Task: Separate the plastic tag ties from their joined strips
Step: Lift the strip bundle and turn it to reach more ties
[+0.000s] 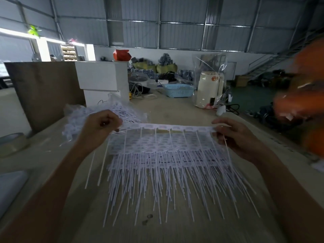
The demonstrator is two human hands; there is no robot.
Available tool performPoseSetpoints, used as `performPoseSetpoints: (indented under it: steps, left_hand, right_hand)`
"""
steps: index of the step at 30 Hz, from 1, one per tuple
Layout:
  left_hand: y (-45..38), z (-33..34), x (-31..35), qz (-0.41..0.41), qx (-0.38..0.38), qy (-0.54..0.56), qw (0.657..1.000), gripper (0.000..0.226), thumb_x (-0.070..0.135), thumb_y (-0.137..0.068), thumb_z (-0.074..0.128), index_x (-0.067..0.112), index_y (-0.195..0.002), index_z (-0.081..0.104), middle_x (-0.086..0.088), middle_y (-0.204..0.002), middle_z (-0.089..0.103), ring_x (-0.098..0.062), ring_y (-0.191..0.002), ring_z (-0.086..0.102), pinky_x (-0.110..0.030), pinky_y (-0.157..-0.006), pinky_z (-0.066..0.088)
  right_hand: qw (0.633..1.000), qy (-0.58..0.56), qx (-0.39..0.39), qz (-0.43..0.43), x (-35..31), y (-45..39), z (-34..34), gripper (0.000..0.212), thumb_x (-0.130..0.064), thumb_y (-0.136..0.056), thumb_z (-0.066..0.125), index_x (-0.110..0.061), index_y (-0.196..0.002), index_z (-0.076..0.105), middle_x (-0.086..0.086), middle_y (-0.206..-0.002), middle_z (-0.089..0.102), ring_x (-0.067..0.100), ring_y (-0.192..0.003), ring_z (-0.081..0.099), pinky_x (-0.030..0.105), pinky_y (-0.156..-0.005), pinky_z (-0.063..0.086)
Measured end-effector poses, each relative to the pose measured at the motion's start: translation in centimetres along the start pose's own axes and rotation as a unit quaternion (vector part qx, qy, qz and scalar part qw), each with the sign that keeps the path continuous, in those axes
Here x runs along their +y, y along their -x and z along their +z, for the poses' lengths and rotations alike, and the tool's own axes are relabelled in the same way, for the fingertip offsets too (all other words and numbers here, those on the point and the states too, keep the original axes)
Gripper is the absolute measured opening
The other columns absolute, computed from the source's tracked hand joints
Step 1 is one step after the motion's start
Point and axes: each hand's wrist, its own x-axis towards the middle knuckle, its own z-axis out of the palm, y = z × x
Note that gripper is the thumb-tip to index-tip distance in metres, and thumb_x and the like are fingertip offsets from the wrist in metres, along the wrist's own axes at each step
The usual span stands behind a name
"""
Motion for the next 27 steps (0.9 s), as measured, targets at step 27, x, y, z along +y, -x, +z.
performPoseSetpoints:
  steps: [27]
  left_hand:
    - [1.5, 16.0, 4.8, 0.079, -0.100, -0.300, 0.945, 0.034, 0.031, -0.095, 0.056, 0.024, -0.129, 0.060, -0.001, -0.119, 0.065, -0.026, -0.107, 0.060, -0.038, -0.083, 0.051]
  right_hand:
    - [0.994, 0.081, -0.037, 0.059, 3.2, -0.2, 7.2, 0.021, -0.023, -0.101, 0.057, -0.005, -0.106, 0.066, 0.014, -0.075, 0.066, 0.019, -0.054, 0.054, 0.026, -0.050, 0.043]
